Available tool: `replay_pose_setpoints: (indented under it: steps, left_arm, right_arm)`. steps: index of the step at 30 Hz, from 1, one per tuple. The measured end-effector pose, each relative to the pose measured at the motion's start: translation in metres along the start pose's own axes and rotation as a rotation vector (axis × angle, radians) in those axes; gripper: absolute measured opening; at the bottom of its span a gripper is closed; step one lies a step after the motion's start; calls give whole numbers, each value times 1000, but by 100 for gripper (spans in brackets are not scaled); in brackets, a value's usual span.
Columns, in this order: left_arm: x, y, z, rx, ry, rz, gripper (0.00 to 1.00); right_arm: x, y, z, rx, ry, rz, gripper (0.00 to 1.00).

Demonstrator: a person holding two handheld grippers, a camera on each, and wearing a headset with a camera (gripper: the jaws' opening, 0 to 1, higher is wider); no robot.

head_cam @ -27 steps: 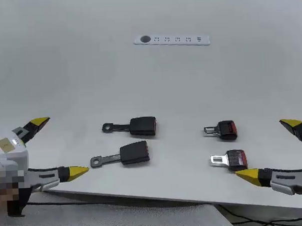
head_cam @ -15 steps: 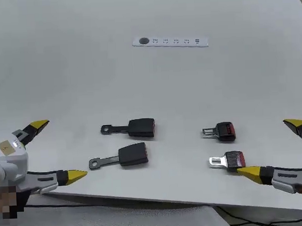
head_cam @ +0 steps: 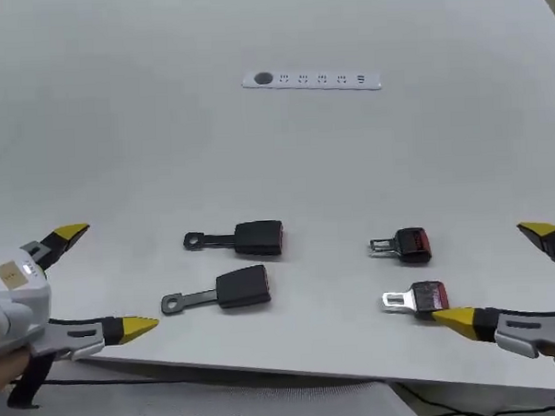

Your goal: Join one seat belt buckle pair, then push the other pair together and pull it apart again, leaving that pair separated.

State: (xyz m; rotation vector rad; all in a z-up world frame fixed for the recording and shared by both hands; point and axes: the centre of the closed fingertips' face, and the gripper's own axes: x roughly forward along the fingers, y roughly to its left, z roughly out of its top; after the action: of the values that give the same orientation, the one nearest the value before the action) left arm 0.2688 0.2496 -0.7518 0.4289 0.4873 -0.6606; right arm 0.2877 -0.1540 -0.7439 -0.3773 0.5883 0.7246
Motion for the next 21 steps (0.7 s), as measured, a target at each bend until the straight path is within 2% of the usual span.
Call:
replay_pose_setpoints:
  steps: [4,21]
  left_arm:
    - [0,1,-1,4,4,2,100]
    - [0,2,0,-2,0,7,100]
  right_arm:
    - [1,2,-3,-16,16,-7,99]
    - [1,5,-2,-2,15,-6,98]
